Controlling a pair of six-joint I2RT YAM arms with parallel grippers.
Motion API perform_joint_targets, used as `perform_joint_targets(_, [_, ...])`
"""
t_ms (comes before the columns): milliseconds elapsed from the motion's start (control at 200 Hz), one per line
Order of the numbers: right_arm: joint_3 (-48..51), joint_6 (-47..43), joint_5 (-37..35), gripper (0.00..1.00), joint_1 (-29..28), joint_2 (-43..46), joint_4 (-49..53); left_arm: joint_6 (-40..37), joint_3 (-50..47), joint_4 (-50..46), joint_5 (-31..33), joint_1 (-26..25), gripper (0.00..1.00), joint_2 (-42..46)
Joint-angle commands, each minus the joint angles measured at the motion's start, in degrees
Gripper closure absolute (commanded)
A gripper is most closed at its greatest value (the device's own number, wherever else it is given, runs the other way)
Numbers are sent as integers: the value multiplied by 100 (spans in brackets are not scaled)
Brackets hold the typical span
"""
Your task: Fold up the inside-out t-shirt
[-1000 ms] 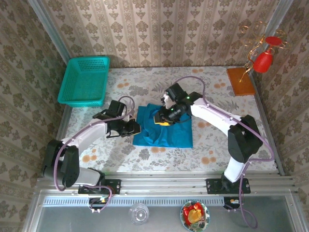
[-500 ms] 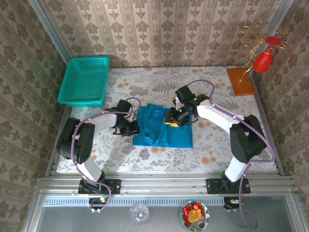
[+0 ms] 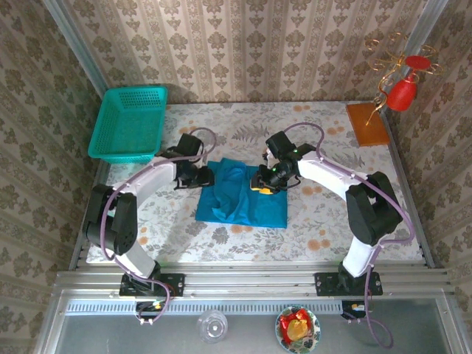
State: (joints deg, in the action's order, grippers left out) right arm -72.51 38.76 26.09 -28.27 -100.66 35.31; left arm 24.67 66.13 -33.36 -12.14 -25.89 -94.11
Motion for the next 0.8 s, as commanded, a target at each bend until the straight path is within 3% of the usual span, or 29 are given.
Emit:
perform_joint_targets(0, [-158, -112, -24, 65, -53, -128, 97, -309, 553, -287, 79, -220, 61, -430])
perform_joint_targets(160, [-132, -115, -90, 65, -73, -112, 130, -603, 1298, -576, 189, -300, 51, -1219])
perform_joint_targets(320, [-81, -97, -156, 62, -109, -85, 143, -946, 2009, -1067, 860, -386, 41, -1782])
perform_joint_targets(570, [0, -79, -233, 61, -170, -179, 130, -1296, 2564, -1454, 2104, -337, 40, -2139])
perform_joint_targets(795, [44, -122, -314, 60, -170, -261, 169, -1336, 2578, -1269, 1418, 390, 42, -2245])
